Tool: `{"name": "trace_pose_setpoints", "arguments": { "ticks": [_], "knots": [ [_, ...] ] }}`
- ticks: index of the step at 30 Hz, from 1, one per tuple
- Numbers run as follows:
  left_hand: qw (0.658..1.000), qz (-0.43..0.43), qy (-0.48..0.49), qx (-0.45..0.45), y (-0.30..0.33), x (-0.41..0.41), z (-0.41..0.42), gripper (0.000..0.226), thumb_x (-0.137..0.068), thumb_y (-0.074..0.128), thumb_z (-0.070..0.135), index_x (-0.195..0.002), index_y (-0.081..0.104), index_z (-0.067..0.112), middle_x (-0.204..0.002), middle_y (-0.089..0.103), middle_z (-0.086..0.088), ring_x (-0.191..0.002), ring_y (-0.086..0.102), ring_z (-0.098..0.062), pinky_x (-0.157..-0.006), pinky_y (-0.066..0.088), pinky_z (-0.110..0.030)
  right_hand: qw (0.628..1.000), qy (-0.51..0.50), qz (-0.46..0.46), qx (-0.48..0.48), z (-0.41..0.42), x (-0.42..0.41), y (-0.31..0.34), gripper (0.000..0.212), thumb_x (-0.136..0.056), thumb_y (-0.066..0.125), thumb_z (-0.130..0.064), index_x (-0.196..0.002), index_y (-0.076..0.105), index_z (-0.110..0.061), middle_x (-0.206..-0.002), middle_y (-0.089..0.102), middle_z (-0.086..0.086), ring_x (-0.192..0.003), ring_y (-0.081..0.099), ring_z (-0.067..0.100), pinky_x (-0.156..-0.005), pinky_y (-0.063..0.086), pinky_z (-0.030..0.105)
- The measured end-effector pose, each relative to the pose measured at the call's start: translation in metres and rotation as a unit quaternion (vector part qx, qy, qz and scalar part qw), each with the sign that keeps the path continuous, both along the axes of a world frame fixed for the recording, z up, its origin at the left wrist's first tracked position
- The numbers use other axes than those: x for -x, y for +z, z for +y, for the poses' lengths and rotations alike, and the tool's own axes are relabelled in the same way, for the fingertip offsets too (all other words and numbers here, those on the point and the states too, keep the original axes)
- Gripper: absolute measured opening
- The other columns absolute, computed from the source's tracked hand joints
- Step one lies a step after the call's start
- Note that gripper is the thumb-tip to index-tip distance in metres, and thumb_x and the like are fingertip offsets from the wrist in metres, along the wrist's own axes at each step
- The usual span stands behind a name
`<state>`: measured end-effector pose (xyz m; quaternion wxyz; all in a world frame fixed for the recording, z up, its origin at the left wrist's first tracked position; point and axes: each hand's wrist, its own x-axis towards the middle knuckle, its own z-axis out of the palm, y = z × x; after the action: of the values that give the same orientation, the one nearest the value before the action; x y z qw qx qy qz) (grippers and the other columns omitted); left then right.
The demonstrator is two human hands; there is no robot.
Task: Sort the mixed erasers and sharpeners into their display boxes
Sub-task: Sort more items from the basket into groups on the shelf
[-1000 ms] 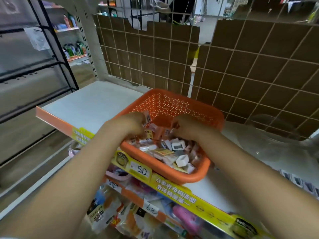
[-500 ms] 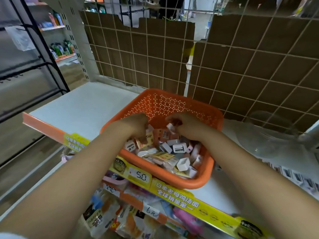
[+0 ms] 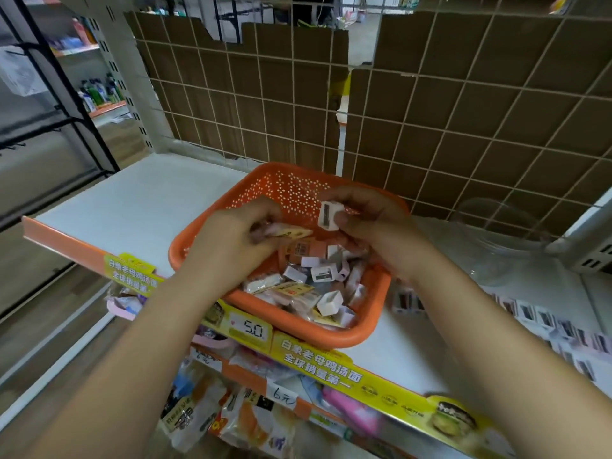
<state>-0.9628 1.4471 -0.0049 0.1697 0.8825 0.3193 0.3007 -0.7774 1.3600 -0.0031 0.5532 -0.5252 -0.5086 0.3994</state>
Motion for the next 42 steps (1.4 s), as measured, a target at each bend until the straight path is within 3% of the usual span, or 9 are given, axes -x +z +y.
{"name": "trace_pose_setpoints", "arguments": {
  "ticks": [4, 9, 13, 16, 23, 28, 33, 39, 42],
  "knots": [
    [0.996, -0.080, -0.010, 0.037, 0.007, -0.013, -0.029, 0.028, -0.069, 0.078, 0.011, -0.085, 0.063, 0.028, -0.072, 0.055, 0.022, -0.068, 0.049, 0.019, -0.061, 0.034, -0.001, 0.998, 0.005, 0.060, -0.020, -0.030, -0.015, 0.001, 0.031, -0.073, 0.062, -0.013, -0.100, 0.063, -0.027, -0.076, 0.067, -0.008, -0.061, 0.060, 0.013, -0.053, 0.048, 0.023],
    [0.979, -0.160, -0.039, 0.122, 0.013, -0.038, -0.068, 0.022, -0.063, 0.081, 0.016, -0.070, 0.066, 0.030, -0.068, 0.063, 0.027, -0.061, 0.055, 0.006, -0.063, 0.043, -0.015, 0.994, -0.040, 0.101, -0.032, -0.073, -0.040, -0.011, 0.057, -0.040, 0.087, -0.043, -0.092, 0.073, -0.027, -0.085, 0.066, 0.010, -0.073, 0.058, 0.028, -0.069, 0.048, 0.033],
    [0.956, -0.224, -0.078, 0.174, 0.011, -0.066, -0.098, 0.040, -0.060, 0.079, -0.003, -0.073, 0.065, 0.033, -0.069, 0.065, 0.029, -0.065, 0.059, 0.009, -0.061, 0.043, -0.006, 0.987, -0.092, 0.120, -0.051, -0.120, -0.060, -0.016, 0.039, -0.052, 0.078, -0.005, -0.088, 0.065, -0.013, -0.080, 0.069, -0.001, -0.062, 0.064, 0.014, -0.059, 0.052, 0.024],
    [0.932, -0.247, -0.151, 0.219, 0.001, -0.088, -0.117, 0.045, -0.058, 0.071, -0.015, -0.068, 0.068, 0.029, -0.073, 0.067, 0.028, -0.073, 0.062, 0.011, -0.066, 0.044, -0.004, 0.984, -0.120, 0.111, -0.067, -0.158, -0.077, -0.018, 0.047, -0.042, 0.089, -0.016, -0.081, 0.064, -0.017, -0.093, 0.070, 0.000, -0.069, 0.068, 0.014, -0.066, 0.056, 0.027],
    [0.841, -0.281, -0.261, 0.383, -0.021, -0.129, -0.156, 0.017, -0.063, 0.066, 0.019, -0.077, 0.075, 0.018, -0.092, 0.072, 0.007, -0.093, 0.065, -0.007, -0.076, 0.048, -0.014, 0.960, -0.244, 0.122, -0.069, -0.236, -0.123, -0.035, 0.046, -0.037, 0.091, -0.039, -0.074, 0.068, -0.023, -0.096, 0.069, 0.001, -0.091, 0.065, 0.021, -0.072, 0.055, 0.027],
    [0.832, -0.270, -0.220, 0.431, -0.032, -0.159, -0.186, 0.047, -0.069, 0.061, -0.019, -0.063, 0.075, 0.025, -0.081, 0.072, 0.013, -0.082, 0.065, -0.002, -0.073, 0.055, -0.027, 0.942, -0.332, 0.041, -0.005, -0.273, -0.134, -0.043, 0.029, -0.052, 0.080, -0.005, -0.070, 0.067, -0.024, -0.074, 0.069, -0.009, -0.071, 0.064, 0.002, -0.065, 0.049, 0.013],
    [0.818, -0.244, -0.210, 0.476, -0.043, -0.172, -0.199, 0.047, -0.053, 0.069, -0.003, -0.090, 0.072, 0.026, -0.108, 0.066, -0.006, -0.098, 0.062, -0.036, -0.069, 0.053, -0.060, 0.909, -0.363, -0.166, 0.123, -0.280, -0.133, -0.063, 0.035, -0.063, 0.079, 0.000, -0.082, 0.063, -0.024, -0.077, 0.057, 0.003, -0.066, 0.047, 0.014, -0.058, 0.036, 0.019],
    [0.812, -0.264, -0.182, 0.487, -0.051, -0.173, -0.202, 0.049, -0.051, 0.070, -0.006, -0.093, 0.059, 0.015, -0.084, 0.069, 0.009, -0.077, 0.066, -0.012, -0.062, 0.055, -0.023, 0.868, -0.350, -0.312, 0.165, -0.277, -0.128, -0.078, 0.030, -0.073, 0.073, -0.002, -0.101, 0.064, -0.009, -0.106, 0.060, 0.003, -0.101, 0.053, 0.014, -0.078, 0.029, 0.002],
    [0.810, -0.261, -0.180, 0.493, -0.053, -0.171, -0.202, 0.047, -0.054, 0.070, -0.009, -0.094, 0.061, 0.014, -0.076, 0.069, 0.007, -0.073, 0.066, -0.009, -0.059, 0.053, -0.019, 0.850, -0.362, -0.341, 0.175, -0.273, -0.126, -0.075, 0.033, -0.076, 0.071, -0.005, -0.107, 0.064, -0.011, -0.098, 0.059, -0.007, -0.103, 0.051, 0.018, -0.076, 0.027, 0.011]
  ]
}}
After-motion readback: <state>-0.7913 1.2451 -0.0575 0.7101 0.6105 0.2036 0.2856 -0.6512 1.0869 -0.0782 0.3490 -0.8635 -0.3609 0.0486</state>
